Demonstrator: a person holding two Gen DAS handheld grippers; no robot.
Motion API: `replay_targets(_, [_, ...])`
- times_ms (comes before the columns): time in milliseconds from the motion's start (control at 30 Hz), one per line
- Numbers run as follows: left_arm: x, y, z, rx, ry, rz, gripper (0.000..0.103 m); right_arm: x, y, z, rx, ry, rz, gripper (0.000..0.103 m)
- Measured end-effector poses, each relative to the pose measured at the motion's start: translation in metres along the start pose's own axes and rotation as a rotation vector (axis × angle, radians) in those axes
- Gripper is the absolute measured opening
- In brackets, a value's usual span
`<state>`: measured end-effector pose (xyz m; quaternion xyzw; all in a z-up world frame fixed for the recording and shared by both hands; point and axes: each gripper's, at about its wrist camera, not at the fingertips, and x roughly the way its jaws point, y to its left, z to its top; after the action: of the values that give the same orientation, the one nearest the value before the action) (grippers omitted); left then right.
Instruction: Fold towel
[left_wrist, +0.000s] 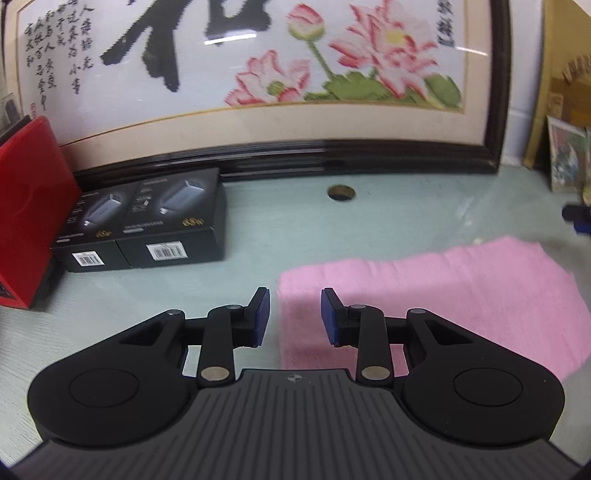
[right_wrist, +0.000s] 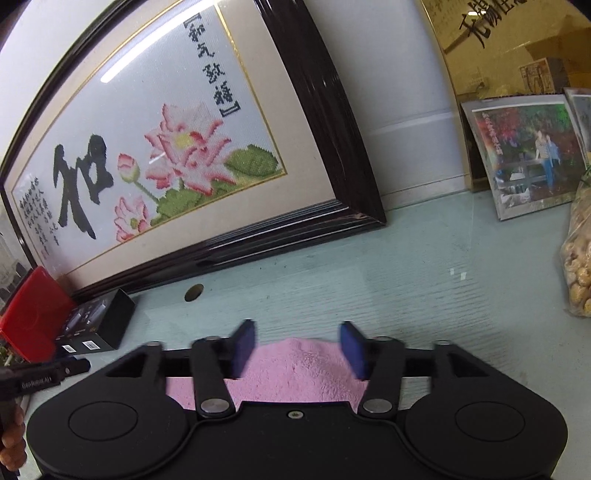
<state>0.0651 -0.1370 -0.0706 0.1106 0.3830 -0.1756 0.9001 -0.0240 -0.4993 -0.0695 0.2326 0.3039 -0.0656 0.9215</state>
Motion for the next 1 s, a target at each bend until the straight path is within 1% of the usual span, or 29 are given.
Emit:
replay_targets(67, [0.0,-0.007,-0.008,0.027,0.012,-0.009,0.029,-0.005,-0.009,0.0,0.019,0.0,-0.02,0.057])
replay_targets(133, [0.0,-0.014,-0.018,0.058,0.025,-0.018,0.029,-0.013,-0.02,-0.006,0.059,0.02,-0.03,0.057])
replay_targets(200, [0.002,-0.019,-0.029,0.091,0.037,-0.012,0.029,-0.019,-0.025,-0.014,0.067,0.044,-0.031,0.057])
replay_targets(267, [0.003,-0.022,-0.034,0.105,0.038,-0.001,0.03,-0.024,-0.03,-0.025,0.047,0.069,-0.038,0.057])
replay_targets(400, [0.002,-0.02,-0.037,0.097,0.035,0.002,0.033,-0.028,-0.04,-0.046,-0.016,0.138,-0.038,0.058])
replay_targets(500, [0.0,-0.02,-0.041,0.097,0.033,0.007,0.034,-0.029,-0.032,-0.051,-0.026,0.146,-0.029,0.058])
replay_targets(567, [-0.001,-0.021,-0.044,0.105,0.03,0.014,0.034,-0.03,-0.026,-0.054,-0.033,0.152,-0.024,0.063])
replay_targets(700, [-0.002,-0.024,-0.048,0.127,0.024,0.028,0.035,-0.033,-0.015,-0.06,-0.046,0.163,-0.013,0.066])
replay_targets(800, [-0.002,-0.023,-0.049,0.119,0.027,0.032,0.036,-0.034,-0.006,-0.064,-0.056,0.172,-0.004,0.07])
replay_targets(833, [-0.002,-0.023,-0.049,0.117,0.028,0.033,0.036,-0.035,-0.004,-0.066,-0.059,0.175,-0.001,0.074])
replay_targets(867, [-0.002,-0.023,-0.049,0.114,0.029,0.035,0.037,-0.035,-0.001,-0.067,-0.063,0.178,0.001,0.076])
replay_targets(933, [-0.003,-0.023,-0.049,0.111,0.029,0.038,0.038,-0.036,0.005,-0.07,-0.069,0.183,0.007,0.076])
replay_targets(1000, [-0.003,-0.024,-0.05,0.112,0.027,0.043,0.038,-0.037,0.01,-0.073,-0.076,0.189,0.013,0.073])
